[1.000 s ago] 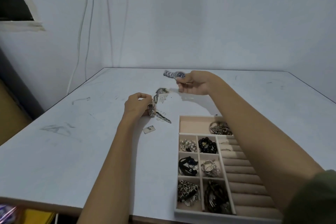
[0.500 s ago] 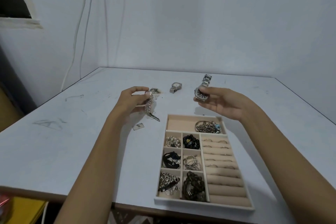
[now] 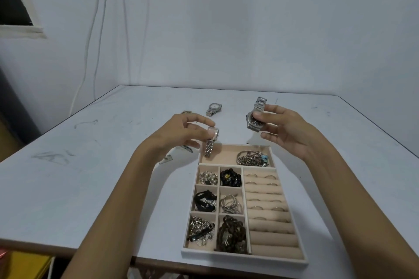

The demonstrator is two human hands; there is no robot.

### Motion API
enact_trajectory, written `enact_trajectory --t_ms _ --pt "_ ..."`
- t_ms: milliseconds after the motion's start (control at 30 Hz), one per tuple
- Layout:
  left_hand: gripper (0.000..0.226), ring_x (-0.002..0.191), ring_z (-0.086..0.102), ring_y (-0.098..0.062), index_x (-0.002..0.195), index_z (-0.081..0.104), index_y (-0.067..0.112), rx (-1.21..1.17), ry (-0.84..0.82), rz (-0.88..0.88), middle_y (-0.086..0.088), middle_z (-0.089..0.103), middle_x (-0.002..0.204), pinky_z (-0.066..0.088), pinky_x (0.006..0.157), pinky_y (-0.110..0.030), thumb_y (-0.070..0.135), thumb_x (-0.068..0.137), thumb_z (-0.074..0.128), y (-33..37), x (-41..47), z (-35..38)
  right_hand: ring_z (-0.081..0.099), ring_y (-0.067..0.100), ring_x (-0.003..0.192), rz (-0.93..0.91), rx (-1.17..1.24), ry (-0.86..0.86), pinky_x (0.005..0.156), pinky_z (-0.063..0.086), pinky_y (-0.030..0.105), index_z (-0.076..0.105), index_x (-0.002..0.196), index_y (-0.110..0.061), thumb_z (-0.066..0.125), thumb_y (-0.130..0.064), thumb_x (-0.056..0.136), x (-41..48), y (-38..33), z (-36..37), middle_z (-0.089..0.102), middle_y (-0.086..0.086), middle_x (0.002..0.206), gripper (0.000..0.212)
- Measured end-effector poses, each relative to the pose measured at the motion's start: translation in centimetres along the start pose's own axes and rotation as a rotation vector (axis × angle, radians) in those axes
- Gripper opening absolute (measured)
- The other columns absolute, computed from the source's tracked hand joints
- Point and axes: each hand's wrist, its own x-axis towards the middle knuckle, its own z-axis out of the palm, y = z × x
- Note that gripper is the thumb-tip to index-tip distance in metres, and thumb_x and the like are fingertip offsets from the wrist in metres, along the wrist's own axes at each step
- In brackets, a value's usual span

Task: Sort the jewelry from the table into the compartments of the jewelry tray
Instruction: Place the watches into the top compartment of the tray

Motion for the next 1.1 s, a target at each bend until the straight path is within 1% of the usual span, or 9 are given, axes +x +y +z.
enact_trajectory --t_ms 133,300,400,533,700,833,900,1000,1100 --pt "0.022 0.071 0.061 0.001 0.101 0.069 0.022 0.153 0.015 -0.058 0.002 0.072 0.078 0.040 0.061 -0.016 0.027 0.080 0.074 -0.4 0.2 0.1 0.065 0.014 0.074 -0.002 0.002 -0.006 0.056 0.052 0.020 0.061 0.113 -0.014 0.076 -0.011 0.072 -0.1 0.0 0.0 0.072 0.002 0.091 0.044" --pt "0.024 0.068 0.060 0.006 0.099 0.070 0.018 0.176 0.041 -0.064 0.007 0.071 0.070 0.039 0.069 -0.018 0.032 0.080 0.074 -1.2 0.5 0.0 0.066 0.014 0.071 -0.008 0.002 -0.023 0.056 0.053 0.021 0.062 0.112 -0.013 0.079 -0.015 0.062 -0.1 0.1 0.3 0.073 0.004 0.092 0.053" --pt "0.025 0.074 0.063 0.003 0.098 0.071 0.018 0.193 0.030 -0.042 -0.002 0.074 0.085 0.042 0.074 -0.019 0.034 0.080 0.074 -1.5 0.6 -0.1 0.066 0.013 0.070 -0.009 -0.003 -0.030 0.057 0.053 0.021 0.061 0.113 -0.012 0.078 -0.014 0.062 -0.1 0.1 0.3 0.073 0.003 0.090 0.053" --pt "0.021 0.086 0.064 -0.002 0.097 0.072 0.019 0.224 -0.054 -0.014 0.005 0.074 0.091 0.046 0.085 -0.022 0.032 0.080 0.073 -1.6 0.4 -0.3 0.066 0.015 0.073 0.001 -0.019 -0.029 0.057 0.054 0.021 0.061 0.116 -0.011 0.078 -0.012 0.067 -0.2 0.3 0.4 0.073 0.005 0.092 0.051" --pt "0.018 0.083 0.063 0.002 0.095 0.073 0.018 0.260 -0.088 0.024 0.009 0.073 0.090 0.047 0.080 -0.017 0.030 0.081 0.073 -1.6 0.3 -0.4 0.066 0.017 0.076 0.006 -0.026 -0.022 0.056 0.053 0.021 0.061 0.115 -0.011 0.079 -0.013 0.064 -0.2 0.2 0.5 0.073 0.005 0.092 0.054" --pt "0.014 0.080 0.057 -0.008 0.091 0.075 0.024 0.337 -0.046 0.036 0.021 0.065 0.071 0.044 0.070 -0.005 0.032 0.079 0.074 -1.6 0.4 -0.5 0.065 0.016 0.074 0.004 -0.026 -0.021 0.056 0.053 0.021 0.061 0.115 -0.010 0.078 -0.010 0.069 -0.2 0.2 0.5 0.073 0.006 0.092 0.049" --pt "0.015 0.089 0.058 -0.016 0.091 0.075 0.029 0.353 -0.036 0.047 0.022 0.064 0.080 0.044 0.082 -0.015 0.036 0.078 0.075 -1.9 0.5 -0.9 0.066 0.017 0.075 0.003 -0.029 -0.024 0.056 0.053 0.022 0.061 0.115 -0.010 0.079 -0.010 0.069 -0.3 0.2 0.5 0.073 0.006 0.093 0.050" --pt "0.022 0.110 0.051 -0.011 0.092 0.075 0.035 0.389 -0.108 0.061 0.012 0.060 0.111 0.039 0.095 -0.028 0.044 0.072 0.078 -2.5 0.7 -1.4 0.065 0.018 0.077 0.002 -0.037 -0.026 0.057 0.053 0.022 0.062 0.114 -0.011 0.079 -0.011 0.066 -0.2 0.2 0.6 0.073 0.007 0.093 0.051" --pt "0.022 0.114 0.049 -0.008 0.091 0.074 0.036 0.405 -0.126 0.081 0.011 0.059 0.114 0.037 0.097 -0.029 0.044 0.071 0.078 -2.8 1.0 -1.1 0.064 0.018 0.076 0.002 -0.045 -0.029 0.058 0.053 0.022 0.061 0.115 -0.011 0.078 -0.010 0.070 -0.2 0.3 0.6 0.072 0.007 0.093 0.049"
